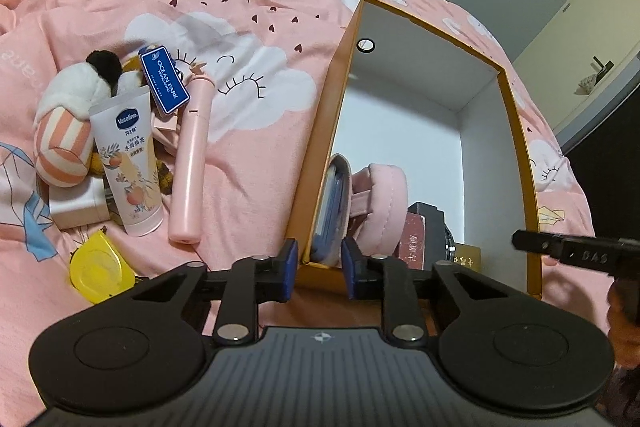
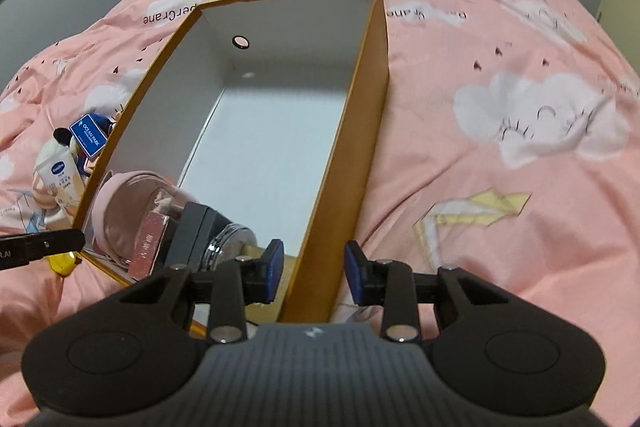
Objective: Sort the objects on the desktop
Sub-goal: 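Withdraw both tools from the orange box, then move the left tool to the white charger while the right tool reaches the yellow tape measure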
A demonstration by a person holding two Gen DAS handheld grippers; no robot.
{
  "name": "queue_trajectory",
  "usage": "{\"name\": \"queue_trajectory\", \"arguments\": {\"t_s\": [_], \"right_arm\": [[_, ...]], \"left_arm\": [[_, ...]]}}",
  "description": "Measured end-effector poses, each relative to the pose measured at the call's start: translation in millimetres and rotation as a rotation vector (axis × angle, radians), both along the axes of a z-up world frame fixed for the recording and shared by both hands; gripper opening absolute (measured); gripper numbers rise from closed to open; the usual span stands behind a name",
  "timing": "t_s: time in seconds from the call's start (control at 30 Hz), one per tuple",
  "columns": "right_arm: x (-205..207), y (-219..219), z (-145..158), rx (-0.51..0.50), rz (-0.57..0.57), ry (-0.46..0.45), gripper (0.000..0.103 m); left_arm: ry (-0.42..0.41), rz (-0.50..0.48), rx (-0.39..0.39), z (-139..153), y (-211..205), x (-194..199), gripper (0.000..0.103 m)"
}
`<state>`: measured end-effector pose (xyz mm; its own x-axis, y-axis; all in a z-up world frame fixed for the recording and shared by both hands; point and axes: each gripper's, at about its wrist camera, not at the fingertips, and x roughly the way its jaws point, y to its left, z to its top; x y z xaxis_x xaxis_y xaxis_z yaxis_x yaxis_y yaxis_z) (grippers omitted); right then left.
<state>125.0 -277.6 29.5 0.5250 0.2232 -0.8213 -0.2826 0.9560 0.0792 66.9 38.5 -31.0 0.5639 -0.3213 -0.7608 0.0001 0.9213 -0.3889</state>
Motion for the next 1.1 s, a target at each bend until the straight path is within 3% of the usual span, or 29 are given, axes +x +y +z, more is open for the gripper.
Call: {"name": "queue_trajectory", "arguments": {"t_s": [0.03,0.1,0.47,0.67,0.77,0.9,1.1], "right_arm": [[-0.1,4.3,-5.0,-0.002,-0.004,0.004,0.023],[-3.8,7.0,-11.9,-0.015,-0.011,0.008,0.018],[-3.3,1.6,-19.4,-0.098,-0.021,-0.01,0.009],[-8.1,8.0,-18.5,-0.133,0.014,-0.04,0.01],[-17.5,7.1,-5.6,-0.117,0.012,-0.101,0.01],[-30.5,8.8,16.4,-0.036,0.037,-0.166,0.015],[-56.3,58.9,37.4,0.12,0.253,-0.237,0.015]], "left_arm": [[-0.002,-0.003,0.005,0.0,0.4,0.0,0.025],[-0.004,-0.005,0.014,-0.2,-0.8,-0.4,0.024],[0.024,-0.064,0.044,7.7,-26.9,-14.5,0.022],[0.036,-0.058,0.045,6.3,-23.2,-16.0,0.021],[0.037,-0.064,0.042,13.8,-12.2,-21.5,0.022],[0.01,-0.055,0.113,29.4,14.0,-33.6,0.022],[-0.003,-0.001,0.27,47.9,56.8,-41.8,0.022]]}}
